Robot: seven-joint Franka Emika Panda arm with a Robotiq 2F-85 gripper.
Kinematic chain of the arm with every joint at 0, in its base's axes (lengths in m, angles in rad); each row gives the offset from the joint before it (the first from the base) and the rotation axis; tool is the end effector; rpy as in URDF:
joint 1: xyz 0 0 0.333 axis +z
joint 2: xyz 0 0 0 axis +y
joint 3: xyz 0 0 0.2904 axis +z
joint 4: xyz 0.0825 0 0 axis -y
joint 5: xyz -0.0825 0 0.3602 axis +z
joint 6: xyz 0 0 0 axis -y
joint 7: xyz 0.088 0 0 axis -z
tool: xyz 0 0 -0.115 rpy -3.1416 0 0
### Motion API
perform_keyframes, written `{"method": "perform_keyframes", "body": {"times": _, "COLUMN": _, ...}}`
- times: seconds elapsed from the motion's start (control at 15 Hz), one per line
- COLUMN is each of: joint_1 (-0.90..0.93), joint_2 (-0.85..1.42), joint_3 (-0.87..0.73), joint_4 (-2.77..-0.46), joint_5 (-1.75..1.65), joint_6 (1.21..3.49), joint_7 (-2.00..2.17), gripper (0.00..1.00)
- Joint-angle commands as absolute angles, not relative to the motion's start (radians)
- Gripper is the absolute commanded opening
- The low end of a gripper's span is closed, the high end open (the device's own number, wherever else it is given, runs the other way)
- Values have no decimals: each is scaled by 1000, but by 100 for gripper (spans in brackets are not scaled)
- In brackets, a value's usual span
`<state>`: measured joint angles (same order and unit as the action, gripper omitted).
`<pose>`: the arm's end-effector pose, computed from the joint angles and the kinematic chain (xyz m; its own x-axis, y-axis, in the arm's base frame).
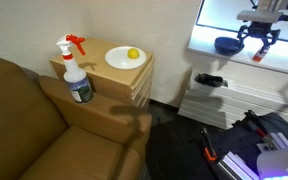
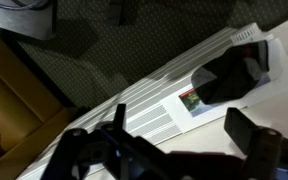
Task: Pick the white object on the drawer and put it on the plate, then close the drawer and pick the bottle on the windowsill and put it on the cabinet
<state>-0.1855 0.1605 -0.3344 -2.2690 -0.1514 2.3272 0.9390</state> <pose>0.4335 -0.2537 0.2692 0.2257 -0.9723 0.0607 -0.9617 -0.2124 0.1732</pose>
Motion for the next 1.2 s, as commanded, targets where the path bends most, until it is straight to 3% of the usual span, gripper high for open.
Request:
{"method": "perform_keyframes", "body": {"times": 0.0, "joint_1": -275, "joint_2": 182, "joint_3": -367, "joint_4": -2194, "joint_5": -14, "joint_6": 2266, "joint_7": 909, "gripper": 100}}
{"method": "perform_keyframes", "body": {"times": 0.27, "joint_1": -266, "joint_2": 163, "joint_3": -367, "joint_4": -2230, "joint_5": -73, "joint_6": 2304, "joint_7": 907, "gripper": 100}}
{"method": "perform_keyframes", "body": {"times": 0.67, "joint_1": -351, "joint_2": 278, "joint_3": -400, "joint_4": -2045, "joint_5": 180, "joint_6": 2216, "joint_7": 983, "gripper": 100}}
{"method": "perform_keyframes", "body": {"times": 1.13, "joint_1": -409, "joint_2": 413, "joint_3": -433, "joint_4": -1917, "joint_5": 339, "joint_6": 2312, "joint_7": 1209, "gripper": 100}}
